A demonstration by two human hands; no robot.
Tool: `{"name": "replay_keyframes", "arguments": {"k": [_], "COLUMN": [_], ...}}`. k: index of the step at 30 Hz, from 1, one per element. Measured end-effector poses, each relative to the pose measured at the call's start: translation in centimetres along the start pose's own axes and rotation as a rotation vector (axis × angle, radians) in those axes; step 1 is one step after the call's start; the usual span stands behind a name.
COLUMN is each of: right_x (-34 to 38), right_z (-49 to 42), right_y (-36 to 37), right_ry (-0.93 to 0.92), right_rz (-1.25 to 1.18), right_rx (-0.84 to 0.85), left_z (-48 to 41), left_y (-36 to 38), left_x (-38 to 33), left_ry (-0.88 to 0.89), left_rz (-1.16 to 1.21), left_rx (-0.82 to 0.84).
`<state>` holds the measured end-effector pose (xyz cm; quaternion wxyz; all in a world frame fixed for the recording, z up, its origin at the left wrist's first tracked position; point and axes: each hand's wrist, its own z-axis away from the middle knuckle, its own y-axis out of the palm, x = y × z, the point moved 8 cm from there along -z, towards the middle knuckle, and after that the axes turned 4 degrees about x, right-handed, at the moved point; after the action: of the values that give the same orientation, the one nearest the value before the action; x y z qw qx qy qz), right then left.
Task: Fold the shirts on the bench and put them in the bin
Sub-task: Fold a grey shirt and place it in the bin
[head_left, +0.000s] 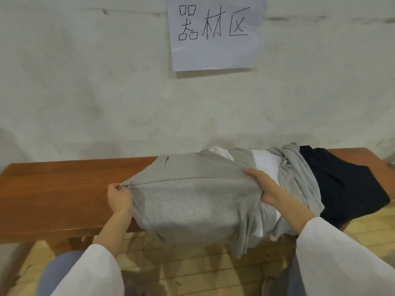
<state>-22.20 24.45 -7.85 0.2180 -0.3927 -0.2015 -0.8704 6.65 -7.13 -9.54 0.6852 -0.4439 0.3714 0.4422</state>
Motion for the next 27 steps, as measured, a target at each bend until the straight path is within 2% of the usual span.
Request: {"name": "replay_keyframes", "arguments": {"k": [2,5,8,10,12,13,15,16,18,21,23,24,26,27], "right_x": [-0.5,-1.6,-0.3,0.5,0.0,-0.7,-2.1,-2.6,-3.2,-4.7,-4.6,-3.4,-0.7,-0.1], "right_z": [0.5,1.3,1.0,0.7,1.0,1.4,2.3,2.8,3.5,3.7,3.2,3.1,5.1,6.1], "right_y": [-0.8,-1.0,-1.2,-1.5,-1.5,-1.6,-1.9,-1.9,-1.7,-1.6,-1.7,-1.9,-3.0,-3.3], "right_ry": [0.038,0.153,0.021,-0.067,-0.021,0.037,0.137,0.148,0.133,0.153,0.011,-0.166,-0.465,-0.527], "right_rz": [0.013,0.05,-0.002,0.029,0.224,0.407,0.775,0.877,0.978,1.056,1.136,1.124,0.828,0.665], "right_rx": [0.008,0.107,0.096,0.051,0.062,0.095,0.174,0.212,0.284,0.359,0.245,0.094,-0.211,-0.245], "left_z": [0.3,1.2,1.9,1.9,1.9,2.0,2.3,2.7,4.0,6.9,7.9,8.1,8.0,8.0], "left_y": [-0.1,1.2,1.8,1.7,1.7,1.7,1.6,1.4,1.2,2.2,2.7,2.9,3.1,3.2], "left_x": [-0.3,-1.1,-2.2,-2.9,-3.2,-2.9,-1.4,-0.6,1.2,4.5,6.4,7.0,8.0,8.4], "left_ry": [0.017,-0.027,-0.003,0.086,0.158,0.156,0.079,0.024,-0.076,-0.137,-0.125,-0.133,-0.216,-0.263], "left_rz": [0.037,0.218,0.27,0.159,-0.057,-0.182,-0.37,-0.405,-0.406,-0.498,-0.552,-0.533,-0.348,-0.203], "left_rx": [0.025,0.187,0.282,0.263,0.247,0.258,0.317,0.354,0.47,0.758,0.812,0.799,0.747,0.708]}}
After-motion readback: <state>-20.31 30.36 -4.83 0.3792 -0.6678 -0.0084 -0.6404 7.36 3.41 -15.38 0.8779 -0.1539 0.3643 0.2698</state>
